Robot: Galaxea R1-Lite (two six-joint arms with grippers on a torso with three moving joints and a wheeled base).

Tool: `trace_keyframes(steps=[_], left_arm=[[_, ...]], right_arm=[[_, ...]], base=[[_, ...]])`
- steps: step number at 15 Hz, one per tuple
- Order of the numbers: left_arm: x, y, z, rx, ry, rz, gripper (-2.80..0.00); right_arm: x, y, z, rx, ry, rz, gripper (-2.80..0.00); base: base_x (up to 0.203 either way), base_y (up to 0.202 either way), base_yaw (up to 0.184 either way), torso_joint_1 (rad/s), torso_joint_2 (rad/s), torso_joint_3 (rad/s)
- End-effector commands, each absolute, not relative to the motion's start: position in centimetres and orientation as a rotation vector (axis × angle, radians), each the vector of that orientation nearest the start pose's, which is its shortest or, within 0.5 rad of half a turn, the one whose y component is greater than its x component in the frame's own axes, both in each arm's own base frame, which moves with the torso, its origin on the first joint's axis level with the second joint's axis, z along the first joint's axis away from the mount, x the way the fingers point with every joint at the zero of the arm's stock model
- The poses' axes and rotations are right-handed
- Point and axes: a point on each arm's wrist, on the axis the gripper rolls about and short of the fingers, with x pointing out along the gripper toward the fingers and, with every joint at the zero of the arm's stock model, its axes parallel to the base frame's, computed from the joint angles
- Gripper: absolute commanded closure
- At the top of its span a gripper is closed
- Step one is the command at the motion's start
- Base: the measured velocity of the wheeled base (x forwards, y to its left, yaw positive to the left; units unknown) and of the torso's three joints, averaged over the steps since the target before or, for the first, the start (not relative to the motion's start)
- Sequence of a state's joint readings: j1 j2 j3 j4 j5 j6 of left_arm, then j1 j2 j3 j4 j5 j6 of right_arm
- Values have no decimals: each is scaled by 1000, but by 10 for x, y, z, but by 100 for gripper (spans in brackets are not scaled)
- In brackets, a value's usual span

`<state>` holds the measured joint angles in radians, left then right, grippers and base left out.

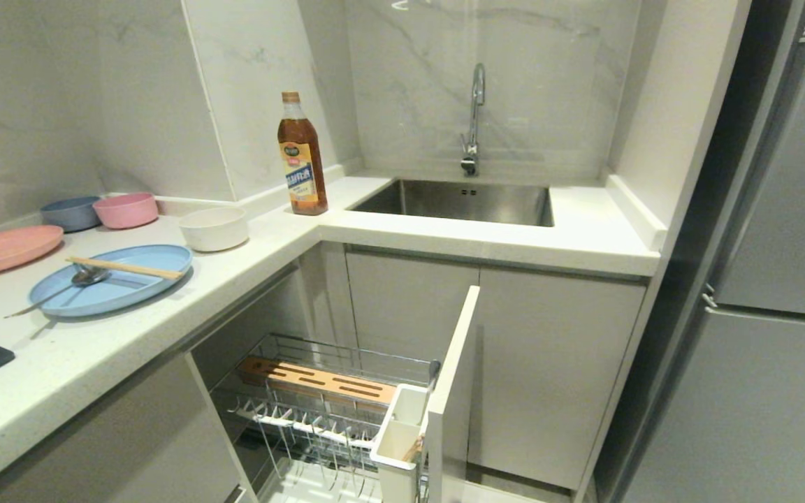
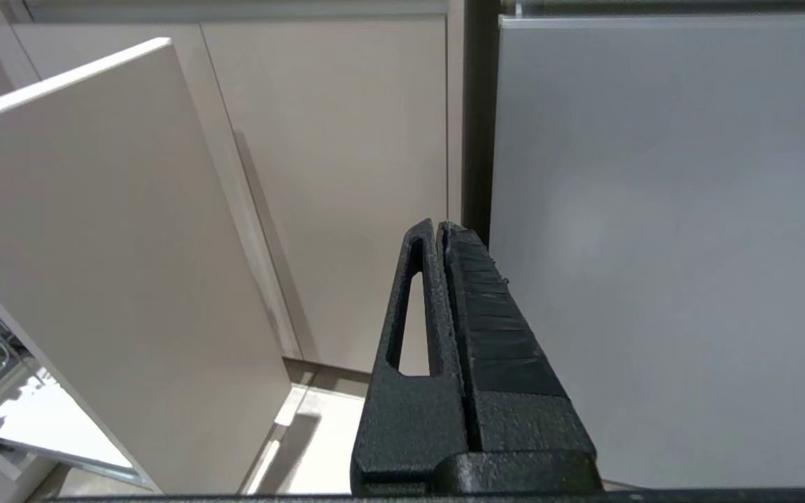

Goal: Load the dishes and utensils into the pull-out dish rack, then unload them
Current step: Pick up the chopsticks and place it in the cupboard

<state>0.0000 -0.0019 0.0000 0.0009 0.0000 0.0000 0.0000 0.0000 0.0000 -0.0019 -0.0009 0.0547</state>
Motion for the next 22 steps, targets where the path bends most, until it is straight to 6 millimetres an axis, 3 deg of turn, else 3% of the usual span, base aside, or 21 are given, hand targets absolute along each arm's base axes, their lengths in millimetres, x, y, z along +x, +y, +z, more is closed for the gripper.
trace_keyframes(steps=[1, 7, 22], left_arm=[[-23, 0, 75, 0, 0, 0, 0], [-23, 0, 75, 0, 0, 0, 0], [-23, 0, 75, 2, -1, 0, 0]], right_arm=[[-23, 0, 76, 55, -3, -1, 0], [-23, 0, 76, 55, -3, -1, 0], [-23, 0, 76, 55, -3, -1, 0]], base=[[0, 0, 0, -66, 212, 134], [0, 0, 0, -12, 48, -1], [0, 0, 0, 2, 4, -193]])
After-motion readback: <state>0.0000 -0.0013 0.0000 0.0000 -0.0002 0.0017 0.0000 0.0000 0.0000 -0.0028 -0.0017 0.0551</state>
